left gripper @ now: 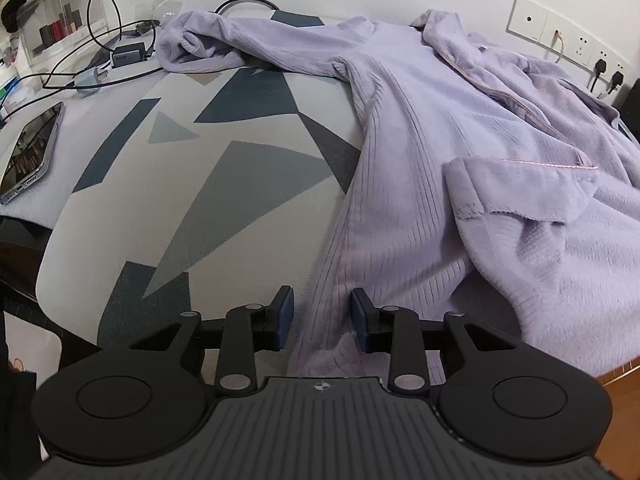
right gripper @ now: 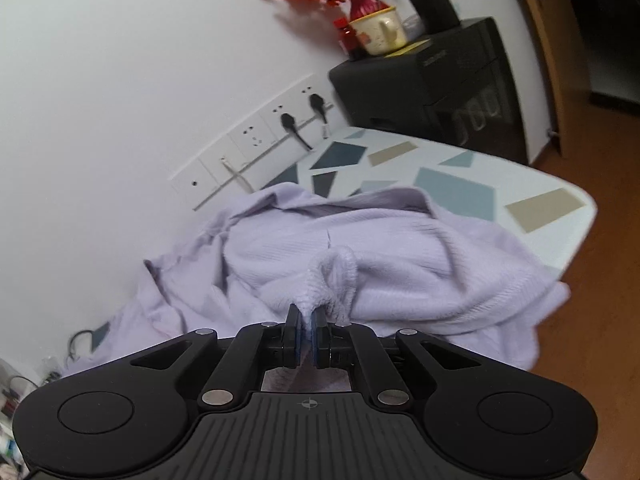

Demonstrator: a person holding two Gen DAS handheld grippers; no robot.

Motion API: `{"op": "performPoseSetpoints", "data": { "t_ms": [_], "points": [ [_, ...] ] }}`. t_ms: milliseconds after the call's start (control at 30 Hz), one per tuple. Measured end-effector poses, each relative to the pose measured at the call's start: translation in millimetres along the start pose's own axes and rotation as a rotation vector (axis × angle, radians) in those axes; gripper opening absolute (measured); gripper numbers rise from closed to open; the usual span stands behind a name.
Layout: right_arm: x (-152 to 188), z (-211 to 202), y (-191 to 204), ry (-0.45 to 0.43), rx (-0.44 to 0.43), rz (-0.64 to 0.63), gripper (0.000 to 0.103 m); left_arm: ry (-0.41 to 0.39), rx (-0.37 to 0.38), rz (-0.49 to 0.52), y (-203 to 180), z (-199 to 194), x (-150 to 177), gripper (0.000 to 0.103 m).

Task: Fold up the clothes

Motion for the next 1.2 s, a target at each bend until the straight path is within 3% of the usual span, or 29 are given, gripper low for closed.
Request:
{"op": "performPoseSetpoints", "data": {
  "t_ms": [33, 133, 167, 400, 467, 733, 833, 900, 933, 1000, 1200],
  "points": [
    [1.1, -3.5, -3.4, 0.003, 0.053, -0.021, 0.008, 0.000, -0.002, 0.003, 0.0, 0.1, -0.2, 0.034],
    [5.3, -17.6, -25.2, -0.021, 0.245, -0.041, 0.038, -0.008, -0.006, 0.003, 1.2, 0.0, 0.7, 0.037],
    [8.1, -21.6, -33.0, -0.035, 0.251, -0.039, 0.037, -0.009, -0.006, 0.001, 1.7, -0.1, 1.0, 0.038],
    [67.1, 20.0, -61.2, 0.218, 0.208, -0.021, 0.039, -0.007, -0.013, 0.003, 3.1, 0.2, 0.4, 0.043],
    [80.1, 31.9, -56.1, 0.228, 0.203, -0.053, 0.039, -0.009, -0.019, 0.009, 2.5, -0.1, 0.6, 0.044],
    [100.7, 72.8, 12.1, 0.225, 0.176, -0.462, 0.049, -0.011, -0.039, 0.007, 2.9, 0.1, 0.6, 0.050],
    [98.9, 79.5, 16.1, 0.206, 0.168, -0.478, 0.044, -0.011, -0.038, 0.007, 4.6, 0.6, 0.3, 0.052],
    [93.0, 78.1, 10.0, 0.203, 0.161, -0.382, 0.022, -0.011, -0.033, 0.008, 5.5, 0.8, 0.3, 0.052],
    [88.1, 78.3, 5.2, 0.212, 0.148, -0.332, 0.007, -0.012, -0.031, 0.009, 5.7, 0.8, 0.4, 0.053],
    [83.4, 72.6, -10.2, 0.221, 0.134, -0.223, 0.006, -0.016, -0.028, 0.012, 6.1, 0.8, 0.6, 0.053],
    [85.8, 24.4, -73.0, 0.226, 0.263, -0.012, 0.005, -0.033, -0.019, 0.014, 7.0, 0.9, 1.6, 0.054]
  ]
}}
Point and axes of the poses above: each gripper's, at about its wrist camera, not at the fingertips, and z roughly the way its jaws point, y to its left, x to its underside, the point moved 7 cm from there along z, roughly the way its jaws point, and after that the axes turned 6 degrees about -z, right-handed, at the moved point
